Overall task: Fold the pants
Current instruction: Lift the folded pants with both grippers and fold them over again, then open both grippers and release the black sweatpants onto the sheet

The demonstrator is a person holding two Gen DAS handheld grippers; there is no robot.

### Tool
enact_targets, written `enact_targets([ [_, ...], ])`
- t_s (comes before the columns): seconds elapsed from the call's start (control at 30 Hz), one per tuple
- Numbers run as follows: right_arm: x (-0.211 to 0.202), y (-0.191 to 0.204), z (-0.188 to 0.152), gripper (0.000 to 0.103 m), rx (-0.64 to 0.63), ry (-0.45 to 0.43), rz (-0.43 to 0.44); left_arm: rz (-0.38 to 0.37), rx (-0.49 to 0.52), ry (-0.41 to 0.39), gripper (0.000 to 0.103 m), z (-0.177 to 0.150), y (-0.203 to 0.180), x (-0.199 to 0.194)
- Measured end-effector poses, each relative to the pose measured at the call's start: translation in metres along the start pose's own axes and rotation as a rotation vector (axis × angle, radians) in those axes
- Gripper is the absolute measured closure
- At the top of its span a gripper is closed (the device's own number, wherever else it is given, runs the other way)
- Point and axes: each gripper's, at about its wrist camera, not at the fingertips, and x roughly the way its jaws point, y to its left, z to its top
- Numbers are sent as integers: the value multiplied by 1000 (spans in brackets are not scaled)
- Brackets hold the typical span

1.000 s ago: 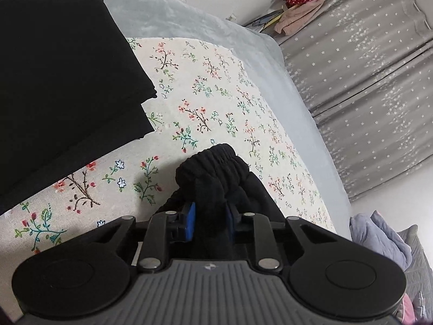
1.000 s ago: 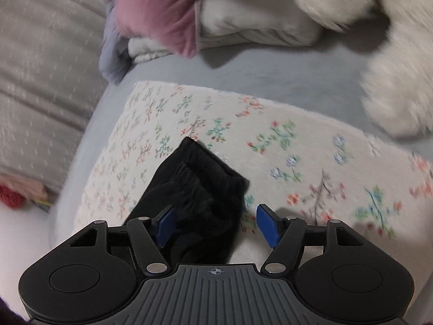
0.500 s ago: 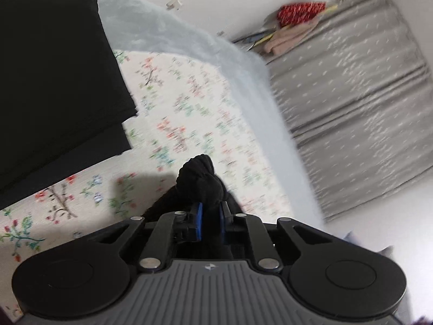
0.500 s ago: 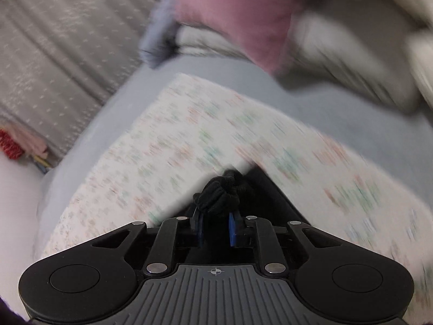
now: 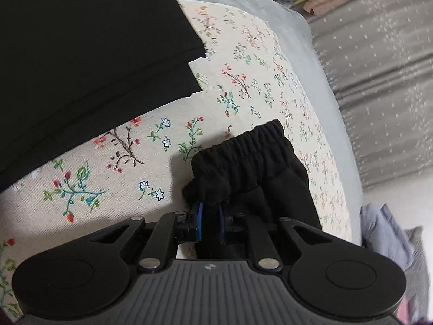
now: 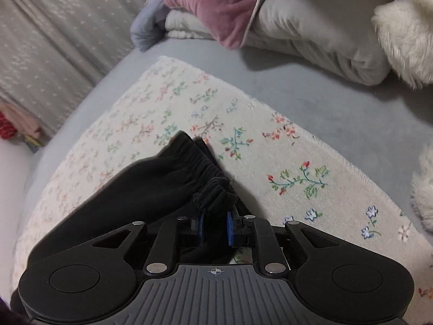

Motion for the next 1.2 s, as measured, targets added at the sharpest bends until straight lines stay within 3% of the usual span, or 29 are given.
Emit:
enact_targets([
  [0.07, -8, 11, 2, 88, -20, -30, 15, 13, 9, 4, 96, 0, -1, 0],
  [0.13, -3, 23, -3, 87, -86, -15, -50, 13, -6, 1, 85, 0, 2, 0],
  [0.2, 5, 24, -12, 87, -140, 22, -101, 2, -21, 7, 82, 1, 6, -3],
  [0.3, 0, 6, -12, 86, -68, 20, -57, -21, -36, -14, 79, 3, 8, -13],
  [0.37, -6, 2, -12, 84, -38, 8, -43, 5, -36, -65, 73, 5, 8, -25],
  [0.43, -9, 0, -12, 69, -25, -5, -65, 35, -21, -121, 69, 7, 4, -36],
  [0.5, -16, -1, -10, 43, -14, -36, -119, 22, -2, -150, 68, 7, -1, -41],
  [0.6, -17, 3, -8, 40, -38, -43, -153, -15, 33, -148, 68, 0, -15, -41],
  [0.73, -28, 29, -7, 38, -149, -122, -263, -20, 181, -189, 68, -17, -52, -40],
  [0.87, -35, 58, -10, 37, -234, -176, -201, -49, 362, -144, 68, -44, -94, -22],
  [1.0, 2, 105, -35, 40, -423, 7, -71, -77, 473, -14, 68, -85, -126, 11],
  [1.07, 23, 113, -45, 42, -468, 106, -121, -61, 527, 46, 68, -108, -138, 29],
  [1.13, 42, 107, -55, 42, -549, 195, -215, 18, 568, 75, 68, -124, -141, 47],
  [1.2, 38, 98, -59, 42, -614, 196, -221, 90, 572, 89, 68, -129, -133, 60],
])
